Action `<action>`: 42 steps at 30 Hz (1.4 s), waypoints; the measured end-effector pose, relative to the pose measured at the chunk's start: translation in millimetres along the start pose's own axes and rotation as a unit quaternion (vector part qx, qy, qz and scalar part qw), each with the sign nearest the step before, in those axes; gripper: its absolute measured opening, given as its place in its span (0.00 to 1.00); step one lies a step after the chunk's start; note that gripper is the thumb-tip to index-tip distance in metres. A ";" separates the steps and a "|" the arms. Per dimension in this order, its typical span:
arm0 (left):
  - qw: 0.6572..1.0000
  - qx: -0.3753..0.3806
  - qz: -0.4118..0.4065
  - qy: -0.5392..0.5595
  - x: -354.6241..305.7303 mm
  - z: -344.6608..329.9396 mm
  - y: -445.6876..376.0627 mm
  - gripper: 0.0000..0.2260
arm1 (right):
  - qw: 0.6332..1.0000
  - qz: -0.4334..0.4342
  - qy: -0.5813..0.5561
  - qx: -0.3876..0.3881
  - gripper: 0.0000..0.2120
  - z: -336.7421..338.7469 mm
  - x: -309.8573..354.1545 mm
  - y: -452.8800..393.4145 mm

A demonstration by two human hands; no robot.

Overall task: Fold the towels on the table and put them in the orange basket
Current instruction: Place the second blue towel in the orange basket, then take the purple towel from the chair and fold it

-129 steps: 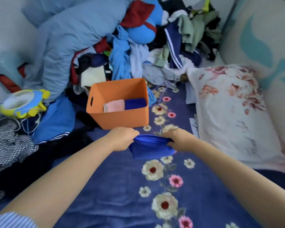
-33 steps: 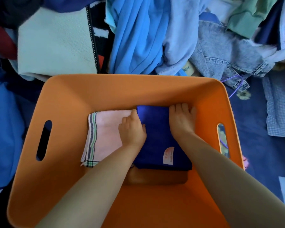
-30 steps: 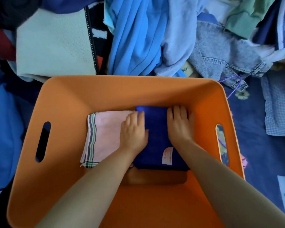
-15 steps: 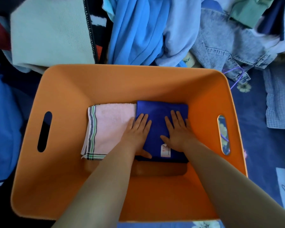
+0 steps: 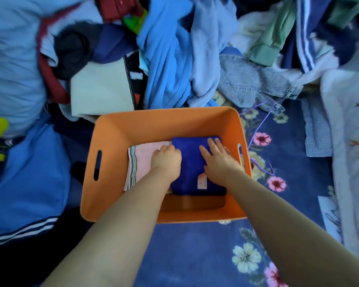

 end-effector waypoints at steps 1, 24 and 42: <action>1.000 -0.010 0.007 0.008 3.7 16.6 9.6 0.13 | 1.000 0.010 0.006 -0.008 0.30 10.7 4.1 13.0; 0.961 -0.262 -0.031 0.082 -57.0 224.1 391.3 0.16 | 0.964 -0.001 0.130 -0.232 0.28 166.4 82.1 449.7; 0.851 -0.307 -0.421 -0.066 -236.0 165.5 763.5 0.15 | 0.885 -0.353 0.072 -0.296 0.27 -42.0 146.3 866.7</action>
Point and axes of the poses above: each hand's wrist, its own y-axis away from the middle knuckle, its own z-axis out of the back of the hand, x = y × z, the point moved 6 cm from there along -y, towards the middle knuckle, and after that the axes turned 11 degrees about z, right-handed, at the moved point
